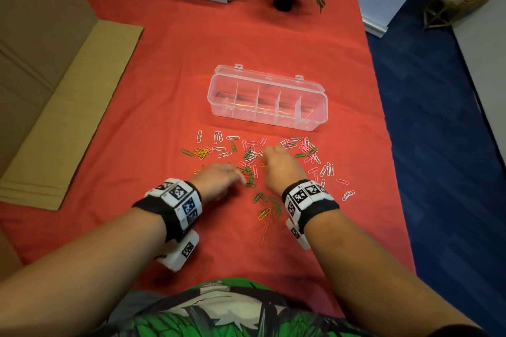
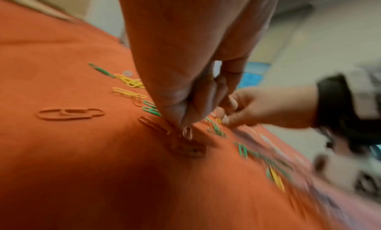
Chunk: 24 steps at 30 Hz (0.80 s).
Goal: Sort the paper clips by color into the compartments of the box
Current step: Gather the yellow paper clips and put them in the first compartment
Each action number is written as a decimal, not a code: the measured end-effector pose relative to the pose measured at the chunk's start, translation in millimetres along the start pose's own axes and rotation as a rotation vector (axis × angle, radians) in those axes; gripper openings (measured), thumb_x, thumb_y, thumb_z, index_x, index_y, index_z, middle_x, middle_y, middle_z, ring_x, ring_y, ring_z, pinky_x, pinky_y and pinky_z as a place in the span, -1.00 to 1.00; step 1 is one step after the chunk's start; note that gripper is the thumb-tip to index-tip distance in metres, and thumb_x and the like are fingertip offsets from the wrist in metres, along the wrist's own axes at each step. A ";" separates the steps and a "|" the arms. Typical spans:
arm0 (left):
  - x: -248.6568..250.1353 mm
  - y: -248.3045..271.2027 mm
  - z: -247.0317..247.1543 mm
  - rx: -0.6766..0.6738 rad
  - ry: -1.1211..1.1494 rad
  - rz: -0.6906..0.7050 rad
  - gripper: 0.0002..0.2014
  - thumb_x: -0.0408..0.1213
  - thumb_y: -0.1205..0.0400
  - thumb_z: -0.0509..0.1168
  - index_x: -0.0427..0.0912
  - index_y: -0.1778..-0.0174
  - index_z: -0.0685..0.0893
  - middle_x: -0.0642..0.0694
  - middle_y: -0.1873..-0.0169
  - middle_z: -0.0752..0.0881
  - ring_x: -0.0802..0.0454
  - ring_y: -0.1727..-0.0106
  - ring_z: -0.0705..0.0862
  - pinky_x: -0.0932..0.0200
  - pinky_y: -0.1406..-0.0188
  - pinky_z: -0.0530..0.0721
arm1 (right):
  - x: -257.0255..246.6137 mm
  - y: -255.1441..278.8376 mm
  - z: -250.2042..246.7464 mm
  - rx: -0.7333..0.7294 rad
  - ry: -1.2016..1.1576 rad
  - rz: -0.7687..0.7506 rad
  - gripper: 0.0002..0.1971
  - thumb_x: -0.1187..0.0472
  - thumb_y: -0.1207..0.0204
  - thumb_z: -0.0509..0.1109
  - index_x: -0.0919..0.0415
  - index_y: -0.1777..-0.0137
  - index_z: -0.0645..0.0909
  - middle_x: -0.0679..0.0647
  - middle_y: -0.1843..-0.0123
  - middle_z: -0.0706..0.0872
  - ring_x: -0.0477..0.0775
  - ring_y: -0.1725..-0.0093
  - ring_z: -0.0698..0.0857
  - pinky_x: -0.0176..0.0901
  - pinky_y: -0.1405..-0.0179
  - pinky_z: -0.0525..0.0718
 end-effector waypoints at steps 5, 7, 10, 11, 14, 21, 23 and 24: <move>4.3 9.4 34.9 -0.054 -0.590 0.210 -0.91 -0.16 -0.42 0.43 -0.07 0.23 0.78 -0.01 0.28 0.79 0.14 0.21 0.72 0.17 0.05 0.65 | 26.4 10.6 -2.1 0.004 0.006 0.062 -0.74 0.38 -0.41 0.25 0.28 -0.11 0.51 0.24 -0.15 0.52 0.32 -0.11 0.62 0.06 -0.05 0.62; 6.4 10.6 47.3 -0.036 -0.753 0.263 -0.80 -0.04 -0.40 0.43 -0.02 0.12 0.75 0.00 0.15 0.79 0.04 0.06 0.71 0.12 0.00 0.66 | 33.0 15.4 -0.2 0.015 0.015 0.076 -0.77 0.36 -0.42 0.24 0.31 -0.08 0.52 0.25 -0.13 0.51 0.33 -0.09 0.62 0.07 -0.06 0.63; 7.7 7.9 59.2 -0.014 -0.906 0.336 -0.77 -0.01 -0.40 0.40 0.00 0.09 0.70 0.01 0.07 0.75 -0.01 -0.02 0.68 0.08 -0.02 0.66 | 41.8 21.1 2.9 -0.004 -0.037 0.108 -0.80 0.34 -0.48 0.21 0.37 -0.06 0.53 0.29 -0.14 0.51 0.33 -0.08 0.61 0.01 -0.11 0.58; 7.5 7.4 61.8 -0.020 -0.928 0.350 -0.81 -0.04 -0.41 0.39 -0.01 0.13 0.69 0.00 0.08 0.74 -0.03 -0.02 0.67 0.06 -0.01 0.66 | 44.0 23.5 3.2 -0.015 -0.092 0.127 -0.82 0.32 -0.52 0.20 0.38 -0.04 0.54 0.31 -0.12 0.53 0.31 -0.07 0.61 -0.03 -0.08 0.56; 6.9 6.7 63.6 -0.030 -0.940 0.376 -0.90 -0.17 -0.44 0.28 -0.08 0.24 0.65 -0.04 0.17 0.74 -0.09 0.04 0.68 0.02 0.07 0.68 | 57.4 32.9 1.0 -0.025 -0.392 0.266 -0.92 0.33 -0.50 0.26 0.16 0.19 0.53 0.13 0.13 0.62 0.16 0.11 0.61 -0.17 0.17 0.51; 11.9 10.5 48.7 -0.004 -0.872 0.396 -0.89 -0.16 -0.49 0.32 -0.07 0.14 0.69 -0.08 0.14 0.76 -0.08 0.05 0.69 0.13 0.07 0.58 | 67.0 53.2 2.3 -0.055 -1.186 0.464 -0.68 0.50 -0.48 0.12 0.10 0.07 0.60 0.00 0.44 0.41 -0.12 0.54 0.33 -0.36 0.66 0.29; 11.9 12.4 54.1 -0.016 -0.899 0.429 -0.79 -0.11 -0.49 0.35 -0.02 -0.02 0.68 -0.04 0.02 0.74 -0.05 -0.05 0.67 0.16 -0.02 0.56 | 67.1 57.6 5.4 -0.043 -1.420 0.510 -0.75 0.46 -0.50 0.10 0.17 0.19 0.55 0.03 0.40 0.44 -0.08 0.48 0.39 -0.31 0.58 0.33; 10.8 13.1 58.3 -0.026 -0.909 0.435 -0.77 -0.10 -0.49 0.35 0.00 -0.06 0.67 -0.03 -0.02 0.73 -0.04 -0.08 0.66 0.16 -0.04 0.55 | 67.5 60.2 7.3 -0.038 -1.515 0.542 -0.79 0.42 -0.53 0.11 0.19 0.22 0.52 0.04 0.38 0.45 -0.06 0.48 0.42 -0.30 0.57 0.35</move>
Point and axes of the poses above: each hand's wrist, its own y-axis away from the middle knuckle, its own z-axis out of the palm, x = y × z, the point moved 8 cm from there along -y, towards the middle knuckle
